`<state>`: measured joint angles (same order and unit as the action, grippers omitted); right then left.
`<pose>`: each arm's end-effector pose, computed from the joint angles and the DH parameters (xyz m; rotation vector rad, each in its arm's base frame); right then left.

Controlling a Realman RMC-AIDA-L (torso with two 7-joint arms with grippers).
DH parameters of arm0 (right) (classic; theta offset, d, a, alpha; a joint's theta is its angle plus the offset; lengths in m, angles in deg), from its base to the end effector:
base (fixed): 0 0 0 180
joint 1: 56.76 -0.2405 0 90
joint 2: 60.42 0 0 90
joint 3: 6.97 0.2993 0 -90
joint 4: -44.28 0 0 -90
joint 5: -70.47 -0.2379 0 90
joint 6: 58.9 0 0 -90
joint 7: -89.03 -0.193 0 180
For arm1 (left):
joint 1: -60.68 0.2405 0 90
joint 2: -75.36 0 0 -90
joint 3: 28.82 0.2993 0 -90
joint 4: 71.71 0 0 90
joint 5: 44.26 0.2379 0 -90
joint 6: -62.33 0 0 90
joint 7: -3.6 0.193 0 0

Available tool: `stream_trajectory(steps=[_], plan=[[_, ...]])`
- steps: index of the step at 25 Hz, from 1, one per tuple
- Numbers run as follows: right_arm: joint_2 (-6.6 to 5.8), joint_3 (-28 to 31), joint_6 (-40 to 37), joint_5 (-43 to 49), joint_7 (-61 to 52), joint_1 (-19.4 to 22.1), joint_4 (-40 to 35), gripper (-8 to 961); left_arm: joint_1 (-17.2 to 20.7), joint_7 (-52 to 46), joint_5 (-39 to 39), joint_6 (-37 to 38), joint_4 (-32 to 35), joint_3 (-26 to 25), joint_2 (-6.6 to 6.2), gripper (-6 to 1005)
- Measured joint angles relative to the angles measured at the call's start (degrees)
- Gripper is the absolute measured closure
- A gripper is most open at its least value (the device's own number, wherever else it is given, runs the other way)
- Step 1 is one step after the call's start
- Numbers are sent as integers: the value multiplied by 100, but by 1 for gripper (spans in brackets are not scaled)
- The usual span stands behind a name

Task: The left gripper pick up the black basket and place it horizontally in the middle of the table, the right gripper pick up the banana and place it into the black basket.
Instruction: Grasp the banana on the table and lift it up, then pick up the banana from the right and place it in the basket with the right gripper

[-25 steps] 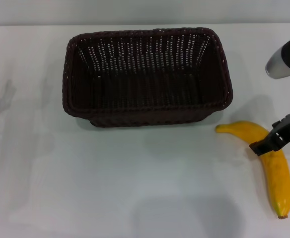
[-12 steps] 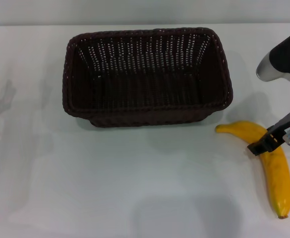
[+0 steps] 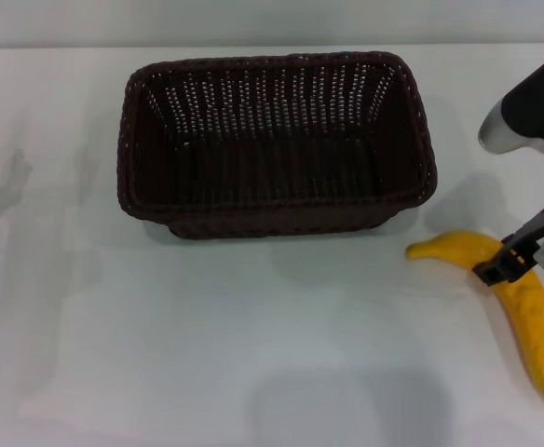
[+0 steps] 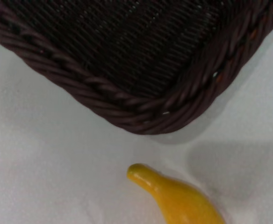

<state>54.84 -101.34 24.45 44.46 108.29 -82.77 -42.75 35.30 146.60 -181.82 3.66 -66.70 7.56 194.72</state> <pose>0.2477 0.3922 -0.0595 -2.3986 0.9059 -0.5786 -0.4405 0.4071 -0.0180 -1.3824 -0.9631 -0.8015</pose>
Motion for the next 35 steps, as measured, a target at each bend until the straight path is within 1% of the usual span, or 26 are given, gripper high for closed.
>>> stream_trajectory(steps=[2, 5, 7, 8, 10, 12, 15, 17, 19, 21, 23, 25, 28, 29, 30, 32, 35], plan=[[-11, 37, 15, 39, 3, 2, -26, 472, -1, 0, 0, 1, 0, 0, 0, 125], [-24, 300, 98, 213, 92, 30, -76, 463, -3, 0, 0, 4, 0, 0, 0, 125], [-17, 635, 145, 341, 269, 48, -96, 458, -3, 0, 0, 5, 0, 1, 0, 125], [-17, 635, 145, 341, 269, 48, -96, 455, -3, 0, 0, 5, 0, 0, 0, 125], [-21, 1371, 22, 433, 686, -47, -72, 449, -3, 1, 0, 5, 0, 3, 0, 125], [-24, 1647, -144, 467, 846, -127, -52, 444, -3, 7, 3, 5, 0, 10, 0, 125], [-22, 2140, -484, 498, 1114, -355, -83, 435, -3, 23, 9, 5, 0, 19, 0, 125], [-9, 2301, -686, 386, 1235, -517, -156, 429, -3, 32, 28, 1, 1, 27, 0, 125], [12, 2305, -1048, 183, 1276, -630, -238, 424, -2, 38, 53, 0, 0, 36, 0, 125], [25, 2164, -1659, -203, 1325, -656, -271, 418, -3, 41, 68, 0, 1, 38, 0, 125], [11, 1903, -2327, -811, 1567, -654, -191, 412, -2, 42, 73, 0, 1, 38, 3, 125], [10, 1718, -2673, -1357, 1976, -684, -54, 407, -2, 42, 73, 0, 1, 38, 5, 125], [26, 1447, -2910, -2159, 2762, -814, 257, 398, -2, 42, 78, -3, 1, 44, 6, 124], [30, 1256, -3102, -2611, 3125, -875, 453, 395, -2, 40, 80, -6, 1, 44, 7, 124], [30, 1256, -3102, -2611, 3125, -875, 453, 393, -2, 38, 82, -8, 1, 44, 7, 124], [34, 958, -3382, -3139, 3680, -915, 730, 387, -2, 29, 82, -11, 1, 45, 9, 124], [39, 672, -3498, -3448, 4329, -1007, 1049, 378, -3, 25, 83, -23, 1, 45, 9, 124]])
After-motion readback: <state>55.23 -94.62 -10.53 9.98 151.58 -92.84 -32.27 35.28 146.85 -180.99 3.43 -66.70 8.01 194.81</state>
